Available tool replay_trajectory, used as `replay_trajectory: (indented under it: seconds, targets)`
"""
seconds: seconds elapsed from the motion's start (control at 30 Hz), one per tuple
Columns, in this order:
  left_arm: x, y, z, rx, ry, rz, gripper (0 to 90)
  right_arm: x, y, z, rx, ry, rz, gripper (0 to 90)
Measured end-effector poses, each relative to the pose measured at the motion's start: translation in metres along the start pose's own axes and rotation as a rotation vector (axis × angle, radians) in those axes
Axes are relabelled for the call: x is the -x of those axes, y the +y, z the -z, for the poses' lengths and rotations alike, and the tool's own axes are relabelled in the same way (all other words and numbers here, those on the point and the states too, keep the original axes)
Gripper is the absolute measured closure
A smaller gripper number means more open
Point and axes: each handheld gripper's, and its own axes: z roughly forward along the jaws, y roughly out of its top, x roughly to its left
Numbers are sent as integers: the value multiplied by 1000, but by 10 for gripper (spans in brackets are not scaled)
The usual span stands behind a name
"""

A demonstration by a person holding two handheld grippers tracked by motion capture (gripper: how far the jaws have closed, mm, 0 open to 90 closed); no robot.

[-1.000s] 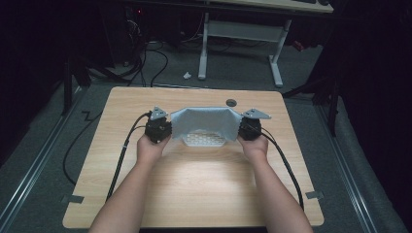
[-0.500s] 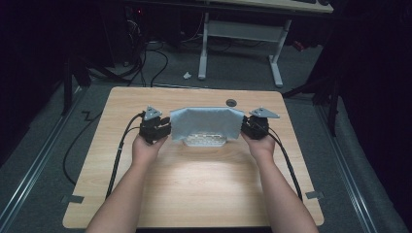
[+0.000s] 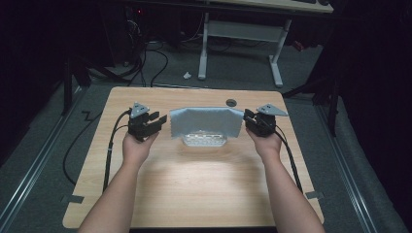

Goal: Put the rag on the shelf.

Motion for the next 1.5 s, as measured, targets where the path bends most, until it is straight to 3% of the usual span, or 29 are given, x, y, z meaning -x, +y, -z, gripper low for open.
replay_trajectory:
  seconds: [0.33,0.47,0.67,0.7,0.77,0.9,1.07,1.1,1.13,1.2,1.23,1.27,1.33,1.37,1.4,1.43,1.5]
  targets:
    - [-4,-6,17,20,15,-4,547,-2,1,14,-3,-10,36,672]
    - [-2,-13,30,28,18,-13,537,-6,1,32,33,-13,57,651]
    - [5,-21,45,26,5,-32,528,-11,-1,50,19,-22,82,621]
    - [11,-26,52,21,-3,-41,526,-16,-3,59,39,-21,90,608]
    - [19,-35,59,13,-18,-47,524,-22,-5,67,19,-18,98,591]
    - [32,-48,67,-18,-39,-65,511,-39,-16,85,29,-14,127,552]
    - [64,-82,76,-81,-138,-47,495,-66,-38,103,-13,9,153,473]
    - [64,-82,76,-81,-138,-47,494,-71,-43,105,-31,20,150,457]
    - [81,-93,76,-115,-188,-51,490,-77,-49,108,-42,30,144,446]
    - [101,-105,77,-157,-244,-55,469,-89,-61,112,-54,49,147,441]
    - [101,-105,77,-157,-244,-55,456,-89,-61,112,-54,49,147,441]
    - [120,-122,81,-157,-267,-68,455,-102,-77,116,-82,59,144,420]
    - [138,-129,81,-216,-287,-113,487,-113,-99,120,-107,61,130,397]
    - [138,-129,81,-216,-287,-113,464,-118,-113,123,-94,59,111,427]
    - [148,-130,82,-206,-285,-155,462,-122,-123,124,-127,58,112,430]
    - [148,-130,82,-206,-285,-155,458,-124,-124,122,-189,95,130,368]
    - [151,-133,75,-230,-272,-176,445,-127,-125,123,-164,77,197,397]
